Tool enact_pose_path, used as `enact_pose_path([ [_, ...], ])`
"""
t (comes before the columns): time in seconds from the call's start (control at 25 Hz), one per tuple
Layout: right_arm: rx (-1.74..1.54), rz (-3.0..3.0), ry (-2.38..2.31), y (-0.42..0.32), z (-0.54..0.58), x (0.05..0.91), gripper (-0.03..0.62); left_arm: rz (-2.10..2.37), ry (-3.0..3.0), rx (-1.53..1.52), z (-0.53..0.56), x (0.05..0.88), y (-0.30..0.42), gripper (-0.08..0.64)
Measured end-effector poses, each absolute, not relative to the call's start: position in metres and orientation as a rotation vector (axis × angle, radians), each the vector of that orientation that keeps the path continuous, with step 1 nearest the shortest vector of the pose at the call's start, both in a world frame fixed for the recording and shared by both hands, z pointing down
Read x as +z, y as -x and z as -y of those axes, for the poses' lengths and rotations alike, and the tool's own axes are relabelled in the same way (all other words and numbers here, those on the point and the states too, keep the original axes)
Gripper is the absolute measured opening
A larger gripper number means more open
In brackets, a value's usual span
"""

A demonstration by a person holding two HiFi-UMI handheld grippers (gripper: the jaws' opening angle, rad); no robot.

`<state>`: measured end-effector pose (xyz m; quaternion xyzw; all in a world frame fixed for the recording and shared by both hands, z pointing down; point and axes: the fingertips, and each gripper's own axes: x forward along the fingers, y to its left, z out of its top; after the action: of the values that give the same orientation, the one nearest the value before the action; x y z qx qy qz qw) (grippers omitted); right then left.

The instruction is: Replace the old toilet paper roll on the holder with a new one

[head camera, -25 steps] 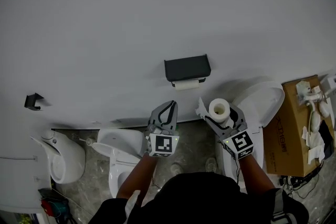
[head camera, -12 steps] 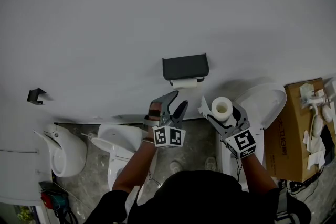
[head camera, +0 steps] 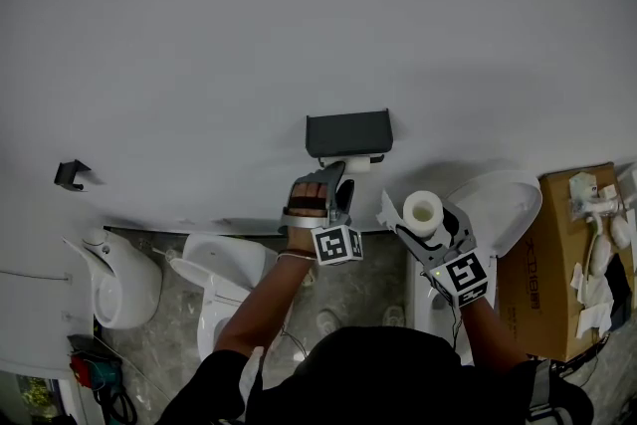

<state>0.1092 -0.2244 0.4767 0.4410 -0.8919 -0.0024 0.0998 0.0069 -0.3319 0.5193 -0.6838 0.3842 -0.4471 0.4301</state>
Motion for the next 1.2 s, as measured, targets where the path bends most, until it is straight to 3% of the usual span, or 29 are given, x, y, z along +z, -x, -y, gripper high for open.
enact_pose_path([
  [0.28,-0.006,2.632,-1.287,-0.118,0.226,0.478,0.31,-0.96,1.663,-1.195,0.347,0.531,-0.01,0.238],
  [0.4,-0.005,2.635,-1.284,-0.12,0.227,0.477,0.31,-0.966,1.655,-1.182,0.347,0.527,-0.012,0.189],
  [1.2,0.022,2.646,-1.35,-0.156,0.224,0.484,0.31,-0.925,1.681,-1.106,0.349,0.518,-0.065,0.17],
])
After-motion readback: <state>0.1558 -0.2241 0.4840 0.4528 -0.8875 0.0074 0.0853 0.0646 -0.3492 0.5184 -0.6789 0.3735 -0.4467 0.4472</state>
